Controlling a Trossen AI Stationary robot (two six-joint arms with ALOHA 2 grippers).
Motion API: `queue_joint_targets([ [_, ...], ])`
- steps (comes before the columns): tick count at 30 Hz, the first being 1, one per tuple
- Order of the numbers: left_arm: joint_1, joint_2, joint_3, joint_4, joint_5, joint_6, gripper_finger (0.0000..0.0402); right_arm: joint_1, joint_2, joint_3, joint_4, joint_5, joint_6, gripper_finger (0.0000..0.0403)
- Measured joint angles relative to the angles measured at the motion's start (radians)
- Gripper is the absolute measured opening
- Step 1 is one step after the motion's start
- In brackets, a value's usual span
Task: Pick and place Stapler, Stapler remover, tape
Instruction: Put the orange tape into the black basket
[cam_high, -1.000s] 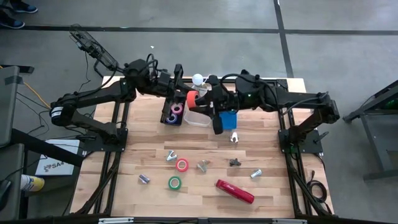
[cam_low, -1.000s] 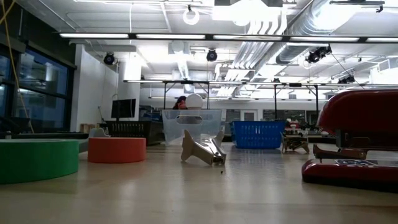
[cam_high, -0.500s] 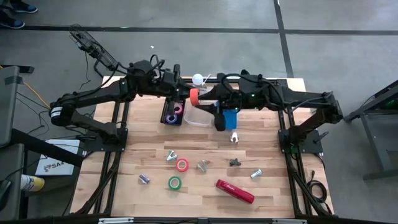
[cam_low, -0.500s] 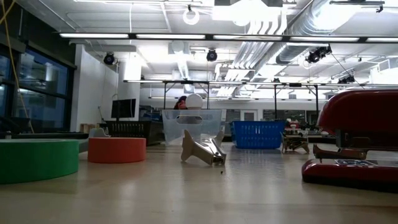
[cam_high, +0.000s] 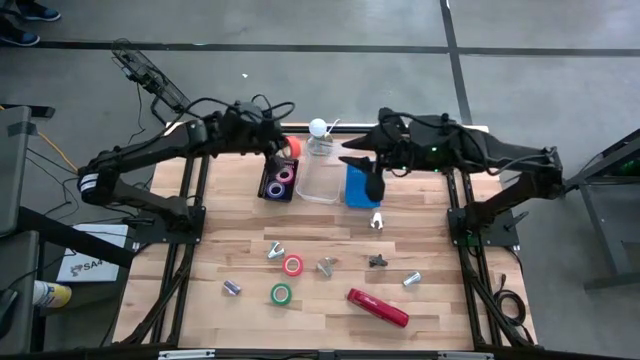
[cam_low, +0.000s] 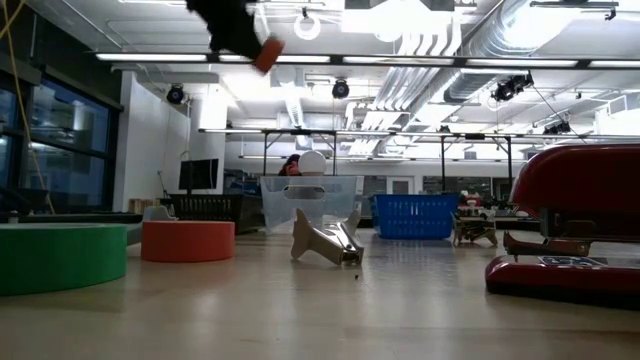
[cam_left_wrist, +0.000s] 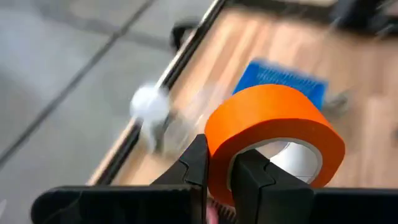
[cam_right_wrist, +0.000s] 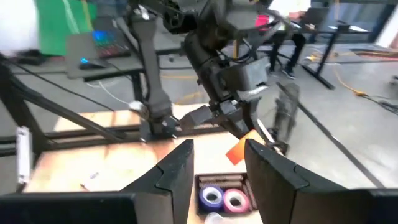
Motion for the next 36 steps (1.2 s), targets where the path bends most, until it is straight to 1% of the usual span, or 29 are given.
queue_joint_targets([
  [4,0.074,0.044,-0.002,-0.140,0.012,-0.061,0.0033,0.000,0.000,0.000,-0.041,0.053,0.000,0.0134],
  [8,0.132,0.110,-0.001,-0.261,0.073,-0.159,0.0033,-0.001,-0.001,0.000,-0.069,0.094,-0.001,0.0134],
  [10,0.148,0.149,-0.001,-0.314,0.091,-0.211,0.0033,-0.001,-0.001,0.000,-0.087,0.102,0.003,0.0134],
  [14,0.156,0.226,-0.001,-0.381,0.095,-0.274,0.0033,-0.001,-0.001,0.000,-0.108,0.102,0.018,0.0134],
  [18,0.154,0.301,-0.001,-0.415,0.110,-0.324,0.0033,-0.001,-0.001,0.000,-0.125,0.102,0.019,0.0134],
  [24,0.146,0.398,-0.001,-0.460,0.119,-0.350,0.0033,-0.001,-0.001,0.000,-0.146,0.102,0.025,0.0134],
  [36,0.091,0.489,-0.001,-0.449,0.110,-0.350,0.0033,-0.001,-0.001,0.000,-0.182,0.091,0.026,0.0134],
])
